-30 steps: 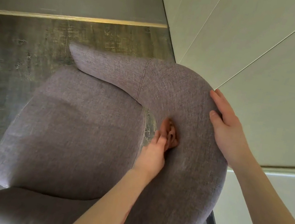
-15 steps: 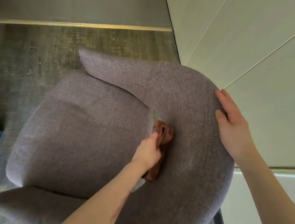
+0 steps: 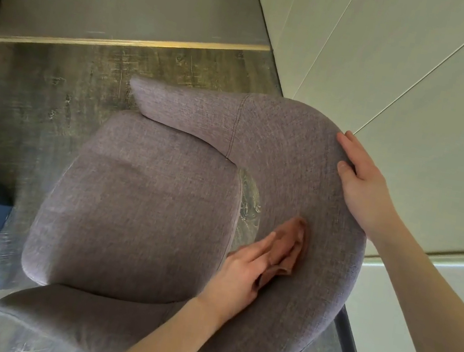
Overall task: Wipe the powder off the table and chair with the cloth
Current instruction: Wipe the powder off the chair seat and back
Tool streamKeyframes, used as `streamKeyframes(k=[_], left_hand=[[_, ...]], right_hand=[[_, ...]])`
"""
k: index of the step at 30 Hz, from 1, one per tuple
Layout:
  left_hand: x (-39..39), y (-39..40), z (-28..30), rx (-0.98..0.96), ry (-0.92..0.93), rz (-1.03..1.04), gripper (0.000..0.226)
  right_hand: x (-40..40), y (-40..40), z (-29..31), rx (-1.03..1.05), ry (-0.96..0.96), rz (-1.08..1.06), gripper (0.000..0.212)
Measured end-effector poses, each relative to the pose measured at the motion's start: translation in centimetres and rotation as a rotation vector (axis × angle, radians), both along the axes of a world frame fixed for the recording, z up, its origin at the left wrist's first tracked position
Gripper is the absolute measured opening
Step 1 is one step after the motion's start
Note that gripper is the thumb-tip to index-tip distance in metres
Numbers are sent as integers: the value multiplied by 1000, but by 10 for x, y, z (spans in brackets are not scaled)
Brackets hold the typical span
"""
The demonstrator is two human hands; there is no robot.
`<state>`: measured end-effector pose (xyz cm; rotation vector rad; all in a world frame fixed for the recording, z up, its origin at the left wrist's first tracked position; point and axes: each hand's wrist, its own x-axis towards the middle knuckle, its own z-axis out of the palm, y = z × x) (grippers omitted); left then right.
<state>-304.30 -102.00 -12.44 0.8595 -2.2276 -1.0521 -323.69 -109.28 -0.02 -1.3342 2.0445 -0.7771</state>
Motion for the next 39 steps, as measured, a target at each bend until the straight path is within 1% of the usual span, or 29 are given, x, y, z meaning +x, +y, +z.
streamKeyframes(k=[1,2,3,4,5,6,7,8,9,10,11,12,13,15,16,18,21,24,25,28,29,30,31,32,34,36,37,38,39], left_hand=[[7,1,-7,72,-56,-27,49],[17,-2,-19,137,-150,-43,51],[28,-6,-29,203,-302,-78,52],[39,-10,-37,263,-500,-119,52],[49,-14,-39,348,-648,-123,52],[55,-19,-41,427,-680,-53,52],[57,-24,-37,506,-633,81,53],[55,-30,-27,583,-525,250,53],[49,-35,-17,604,-409,395,50],[39,-40,-4,571,-302,488,45],[27,-41,11,527,-204,507,41],[15,-38,26,451,-120,444,39],[3,-31,38,369,-63,322,40],[-11,-12,42,250,6,100,45],[-12,-5,36,235,17,51,46],[-7,0,27,204,-12,33,48],[7,-1,10,218,-61,-10,48],[25,2,-9,307,-214,-53,49],[32,3,-15,347,-309,-63,46],[52,-2,-29,472,-711,-125,33],[57,-6,-33,504,-802,-155,32],[61,-10,-33,520,-848,-161,34],[63,-15,-32,549,-829,-122,36],[60,-19,-26,596,-745,-36,39],[43,-31,0,670,-478,231,41],[15,-47,33,590,-231,462,37],[-1,-53,49,516,-121,507,36],[-18,-57,64,439,-28,501,36],[-32,-57,76,370,38,452,38]], right_hand=[[0,0,0,1,-1,-2,49],[0,0,1,1,-3,-2,48],[1,0,1,2,0,-2,48],[1,0,1,2,5,-1,48],[1,0,2,2,13,1,47],[2,0,1,2,19,4,47],[1,0,1,3,22,6,47],[1,0,1,3,22,6,47],[1,0,1,2,21,4,47],[1,0,1,0,23,4,47],[1,0,2,-1,28,6,47],[1,0,2,-3,32,7,47],[2,0,2,-6,35,8,47],[2,0,2,-10,35,8,47],[2,0,2,-10,36,10,48],[3,0,2,-5,41,10,48],[3,-1,4,5,42,5,48],[3,0,4,11,43,3,48],[4,0,4,14,50,6,48],[3,0,2,20,73,10,48],[3,0,2,18,76,9,48],[3,-1,2,16,78,9,48],[3,-1,2,17,82,12,48],[2,-1,2,19,85,14,48],[2,-1,2,21,86,18,48],[2,-1,1,21,98,25,48],[2,-1,1,18,105,25,48],[2,-1,1,11,110,23,48],[1,-1,0,2,107,21,48]])
